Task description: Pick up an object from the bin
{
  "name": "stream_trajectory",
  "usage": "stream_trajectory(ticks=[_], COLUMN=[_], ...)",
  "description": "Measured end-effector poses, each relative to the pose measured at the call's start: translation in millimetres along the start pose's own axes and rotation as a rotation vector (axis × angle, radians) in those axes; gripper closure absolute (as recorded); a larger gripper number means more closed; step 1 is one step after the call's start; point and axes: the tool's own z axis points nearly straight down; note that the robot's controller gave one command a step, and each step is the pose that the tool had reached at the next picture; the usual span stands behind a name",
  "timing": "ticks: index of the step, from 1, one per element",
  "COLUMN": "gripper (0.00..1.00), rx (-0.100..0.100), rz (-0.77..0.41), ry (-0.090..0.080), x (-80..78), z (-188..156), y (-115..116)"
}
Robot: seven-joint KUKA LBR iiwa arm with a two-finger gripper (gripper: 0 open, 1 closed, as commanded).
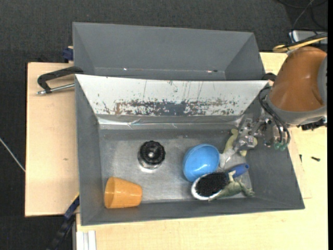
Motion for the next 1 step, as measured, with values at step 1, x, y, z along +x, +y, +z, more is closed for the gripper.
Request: stream_trajectory(ticks=[1], gripper=[1.0], rx=[0.0], rz=[-0.002], ry=[0.002], x=[0.4], z=[1.1], y=[0.7])
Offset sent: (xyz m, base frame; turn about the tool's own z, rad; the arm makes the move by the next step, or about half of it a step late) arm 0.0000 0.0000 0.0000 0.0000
